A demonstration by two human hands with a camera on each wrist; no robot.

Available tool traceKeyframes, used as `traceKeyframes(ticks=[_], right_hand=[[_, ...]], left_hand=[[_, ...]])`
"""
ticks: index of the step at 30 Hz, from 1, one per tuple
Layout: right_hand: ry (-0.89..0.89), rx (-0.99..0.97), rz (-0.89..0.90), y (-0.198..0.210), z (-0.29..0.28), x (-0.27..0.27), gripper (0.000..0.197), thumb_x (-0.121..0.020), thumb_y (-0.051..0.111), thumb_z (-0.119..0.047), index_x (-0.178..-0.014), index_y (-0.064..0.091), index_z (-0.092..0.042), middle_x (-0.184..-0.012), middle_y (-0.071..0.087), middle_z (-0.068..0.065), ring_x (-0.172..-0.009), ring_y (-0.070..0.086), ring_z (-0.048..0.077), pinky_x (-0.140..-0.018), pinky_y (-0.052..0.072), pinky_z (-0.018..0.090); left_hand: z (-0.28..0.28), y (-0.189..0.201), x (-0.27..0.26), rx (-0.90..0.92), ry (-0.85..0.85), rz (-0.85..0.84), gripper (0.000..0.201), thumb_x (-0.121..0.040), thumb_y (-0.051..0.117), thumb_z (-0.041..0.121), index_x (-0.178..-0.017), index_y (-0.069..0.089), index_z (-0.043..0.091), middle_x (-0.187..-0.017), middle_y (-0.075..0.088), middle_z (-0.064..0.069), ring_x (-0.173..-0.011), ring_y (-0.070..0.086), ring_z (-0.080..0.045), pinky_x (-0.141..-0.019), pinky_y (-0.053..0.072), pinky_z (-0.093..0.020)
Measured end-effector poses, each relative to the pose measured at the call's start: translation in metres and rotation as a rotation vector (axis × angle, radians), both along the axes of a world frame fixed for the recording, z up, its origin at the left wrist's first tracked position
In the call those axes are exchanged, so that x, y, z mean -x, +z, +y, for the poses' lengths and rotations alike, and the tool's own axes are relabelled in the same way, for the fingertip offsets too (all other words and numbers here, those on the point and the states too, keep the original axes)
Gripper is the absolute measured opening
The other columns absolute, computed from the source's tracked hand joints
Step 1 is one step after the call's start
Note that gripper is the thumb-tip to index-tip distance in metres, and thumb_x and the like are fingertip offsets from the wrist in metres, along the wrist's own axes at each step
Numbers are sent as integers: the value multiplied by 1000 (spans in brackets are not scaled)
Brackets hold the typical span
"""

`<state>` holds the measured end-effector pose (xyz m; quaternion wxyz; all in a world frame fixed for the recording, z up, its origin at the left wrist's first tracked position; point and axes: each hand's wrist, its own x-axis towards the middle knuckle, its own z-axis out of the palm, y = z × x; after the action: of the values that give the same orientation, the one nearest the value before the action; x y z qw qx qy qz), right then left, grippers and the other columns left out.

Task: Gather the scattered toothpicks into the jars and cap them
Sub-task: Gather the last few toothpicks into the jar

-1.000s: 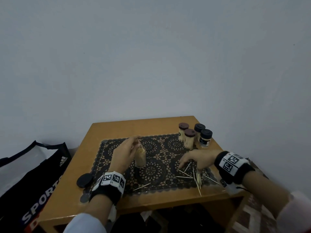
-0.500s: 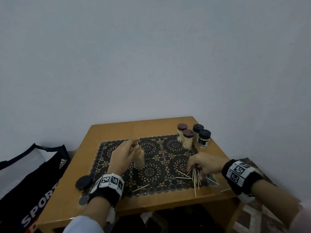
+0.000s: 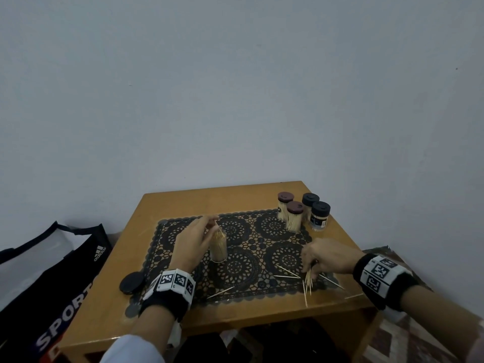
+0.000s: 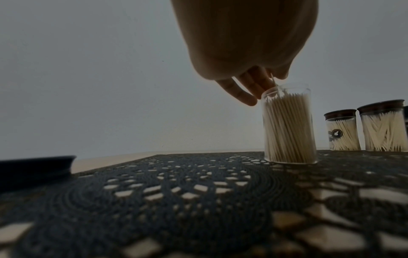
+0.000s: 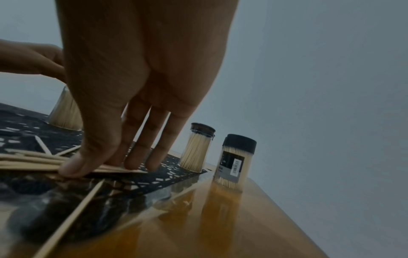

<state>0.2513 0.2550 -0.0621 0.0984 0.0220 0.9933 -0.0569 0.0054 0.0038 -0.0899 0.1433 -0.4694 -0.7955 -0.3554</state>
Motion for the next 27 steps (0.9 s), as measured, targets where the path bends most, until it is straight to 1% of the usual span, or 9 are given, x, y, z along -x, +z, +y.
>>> traceKeyframes(ticks=[3, 7, 12, 16, 18, 20, 22, 25, 27], right_hand=[[2, 12, 6, 1, 0, -1, 14, -85, 70, -28, -95, 77, -21, -99, 70, -8, -91, 61, 6, -69, 38, 12], [2, 23, 27, 2, 0, -3, 14, -87, 69, -29, -94, 77, -21, -96, 70, -8, -86, 61, 4, -63, 33, 6], [-12, -10, 0, 2, -1, -3, 13, -88, 66, -31, -92, 73, -21, -93, 67, -9, -72, 51, -3, -60, 36, 9], [-36, -29, -35, -1, -3, -6, 3, -89, 61, -27, -86, 62, -28, -90, 59, -10, -71, 49, 0, -61, 38, 13], [-51, -23, -58, -1, -5, -7, 6, -89, 59, -25, -85, 56, -29, -91, 59, -7, -73, 49, 3, -62, 39, 16], [-53, -13, -63, 1, -6, -7, 3, -91, 59, -25, -88, 60, -26, -88, 59, -7, -71, 49, 1, -61, 39, 14], [-49, -10, -52, 2, -5, -6, 10, -91, 62, -27, -93, 68, -19, -88, 64, -7, -70, 51, -1, -59, 38, 10], [-36, -14, -33, 1, -4, -6, 17, -89, 66, -31, -96, 73, -17, -95, 70, -4, -78, 56, 0, -60, 36, 8], [-39, -22, -36, 1, -4, -6, 16, -89, 66, -30, -95, 73, -16, -94, 70, -4, -78, 56, 0, -61, 37, 9]], left_hand=[[0, 0, 0, 4, 2, -3, 27, -98, 53, 33, -123, 59, 25, -113, 66, 9, -89, 61, -3, -77, 55, -25], [0, 1, -1, 12, 3, -17, 28, -98, 53, 33, -124, 58, 25, -113, 66, 8, -91, 61, -3, -78, 55, -26], [0, 1, 0, 19, 4, -18, 28, -98, 52, 34, -124, 58, 26, -113, 66, 8, -92, 61, -4, -78, 56, -29], [0, 1, 0, 20, 3, -23, 28, -98, 53, 34, -124, 58, 25, -113, 66, 8, -91, 61, -4, -78, 55, -28], [0, 2, -1, 19, 4, -26, 28, -98, 53, 35, -124, 59, 25, -114, 66, 8, -91, 61, -4, -78, 55, -28], [0, 2, -2, 21, 6, -27, 29, -98, 53, 35, -124, 59, 25, -114, 66, 8, -91, 61, -4, -79, 55, -29], [0, 2, -2, 20, 5, -32, 29, -98, 52, 35, -124, 59, 25, -114, 66, 8, -92, 61, -4, -79, 55, -29], [0, 2, -2, 14, -3, -39, 29, -98, 52, 35, -124, 58, 25, -115, 66, 10, -92, 61, -3, -78, 56, -29], [0, 2, -1, 16, -4, -36, 29, -98, 52, 35, -124, 58, 26, -114, 66, 10, -91, 61, -3, -78, 56, -29]])
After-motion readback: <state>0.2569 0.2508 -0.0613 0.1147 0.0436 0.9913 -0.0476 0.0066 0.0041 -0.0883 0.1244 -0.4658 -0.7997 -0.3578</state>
